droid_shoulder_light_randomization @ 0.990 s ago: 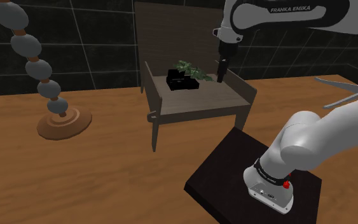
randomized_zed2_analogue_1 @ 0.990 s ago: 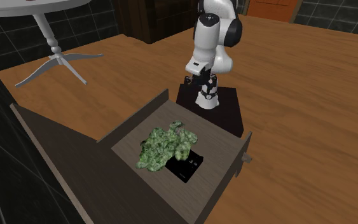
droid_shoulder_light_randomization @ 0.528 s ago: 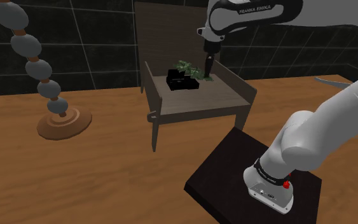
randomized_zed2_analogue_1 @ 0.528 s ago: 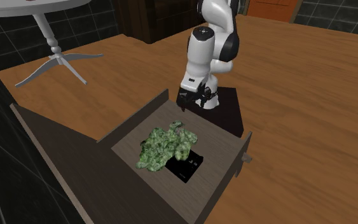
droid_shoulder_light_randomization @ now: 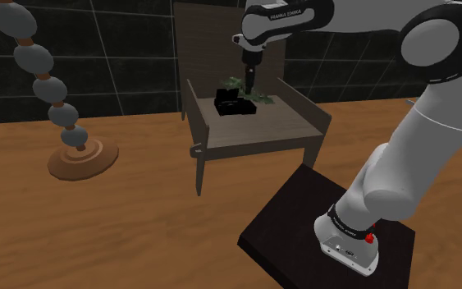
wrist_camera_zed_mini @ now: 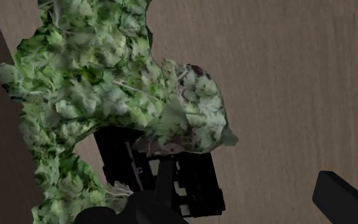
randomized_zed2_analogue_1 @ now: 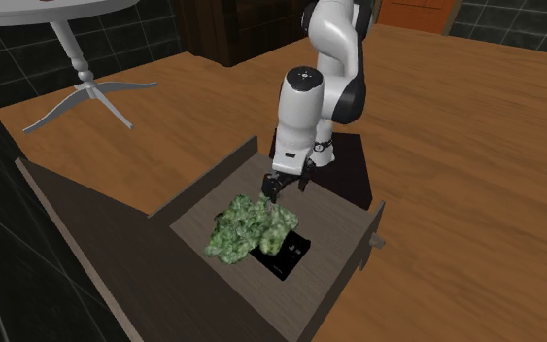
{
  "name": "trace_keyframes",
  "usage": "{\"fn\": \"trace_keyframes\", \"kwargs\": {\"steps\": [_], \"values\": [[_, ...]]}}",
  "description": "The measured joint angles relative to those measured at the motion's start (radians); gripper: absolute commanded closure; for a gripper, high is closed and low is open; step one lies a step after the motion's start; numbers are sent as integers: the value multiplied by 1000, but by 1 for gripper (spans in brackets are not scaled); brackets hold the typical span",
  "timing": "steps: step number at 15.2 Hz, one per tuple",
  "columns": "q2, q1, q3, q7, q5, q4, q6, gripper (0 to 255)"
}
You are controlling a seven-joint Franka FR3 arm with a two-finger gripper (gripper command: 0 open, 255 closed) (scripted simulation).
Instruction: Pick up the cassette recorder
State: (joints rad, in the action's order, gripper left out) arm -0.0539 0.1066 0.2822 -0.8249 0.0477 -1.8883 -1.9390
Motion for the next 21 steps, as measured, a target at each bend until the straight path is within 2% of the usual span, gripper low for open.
{"fn": "trace_keyframes", "kwargs": {"steps": [4,10,15,18,19,21], "values": [[-145,-8,-10,-108,-42,153,-10,0],[-372,-31,-47,-238,-92,447,27,0],[-413,-32,-60,-259,-101,466,-16,0],[-418,-32,-60,-259,-102,422,-53,0],[-421,-33,-59,-259,-102,417,-58,255],[-421,-33,-59,-259,-102,415,-63,255]]}}
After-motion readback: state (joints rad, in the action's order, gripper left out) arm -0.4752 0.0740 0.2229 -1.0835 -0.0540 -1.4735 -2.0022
